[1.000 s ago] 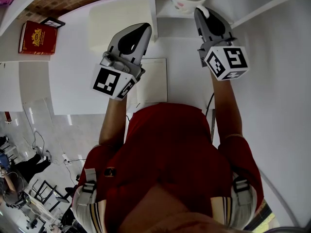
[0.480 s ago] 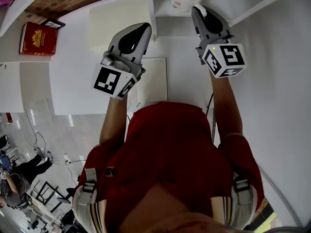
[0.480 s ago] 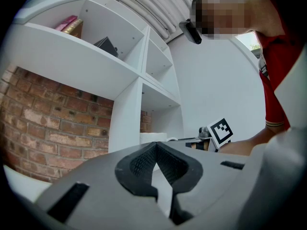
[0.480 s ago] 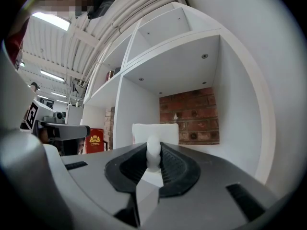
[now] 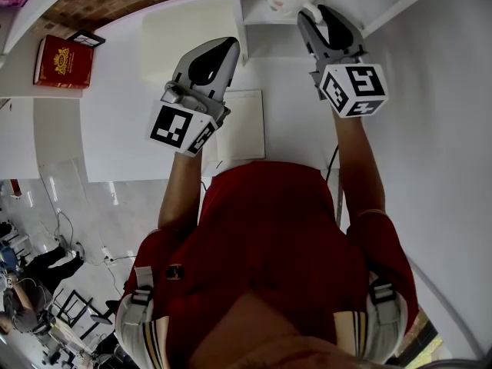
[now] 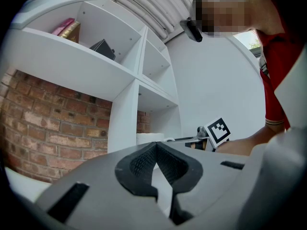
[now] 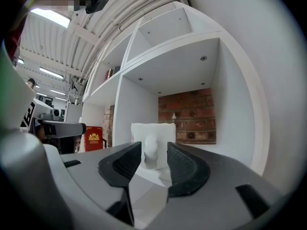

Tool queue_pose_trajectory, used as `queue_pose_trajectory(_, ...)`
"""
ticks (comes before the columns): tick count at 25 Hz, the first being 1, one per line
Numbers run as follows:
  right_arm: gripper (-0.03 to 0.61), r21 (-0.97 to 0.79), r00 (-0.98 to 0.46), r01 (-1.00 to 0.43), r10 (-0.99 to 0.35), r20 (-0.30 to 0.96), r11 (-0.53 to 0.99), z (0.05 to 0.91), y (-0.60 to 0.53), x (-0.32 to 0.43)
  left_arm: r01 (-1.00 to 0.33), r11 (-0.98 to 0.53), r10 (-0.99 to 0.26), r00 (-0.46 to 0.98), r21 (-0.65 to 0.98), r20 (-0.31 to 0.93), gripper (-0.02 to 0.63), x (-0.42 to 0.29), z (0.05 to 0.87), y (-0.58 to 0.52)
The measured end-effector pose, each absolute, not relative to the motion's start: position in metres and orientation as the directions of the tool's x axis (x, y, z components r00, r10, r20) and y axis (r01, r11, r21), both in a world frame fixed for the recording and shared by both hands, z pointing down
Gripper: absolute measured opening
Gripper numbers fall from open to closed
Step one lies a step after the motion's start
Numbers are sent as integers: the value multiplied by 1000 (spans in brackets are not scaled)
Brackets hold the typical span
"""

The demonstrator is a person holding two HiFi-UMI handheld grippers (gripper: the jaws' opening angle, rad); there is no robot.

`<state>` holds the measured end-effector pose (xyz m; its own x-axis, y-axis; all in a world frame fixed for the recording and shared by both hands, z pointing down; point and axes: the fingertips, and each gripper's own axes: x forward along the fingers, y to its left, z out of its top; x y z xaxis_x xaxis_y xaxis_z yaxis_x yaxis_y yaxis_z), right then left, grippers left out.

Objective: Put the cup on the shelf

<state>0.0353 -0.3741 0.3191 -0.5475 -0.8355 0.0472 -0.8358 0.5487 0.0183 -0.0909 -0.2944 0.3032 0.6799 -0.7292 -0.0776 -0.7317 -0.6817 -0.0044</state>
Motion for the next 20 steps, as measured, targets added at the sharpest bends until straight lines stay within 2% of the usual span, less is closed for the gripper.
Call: queue_pose_trajectory(20, 176, 34, -553, -832, -833, 15, 554, 300, -332, 42, -734, -679, -730, 678, -20, -86, 6, -89, 295, -265)
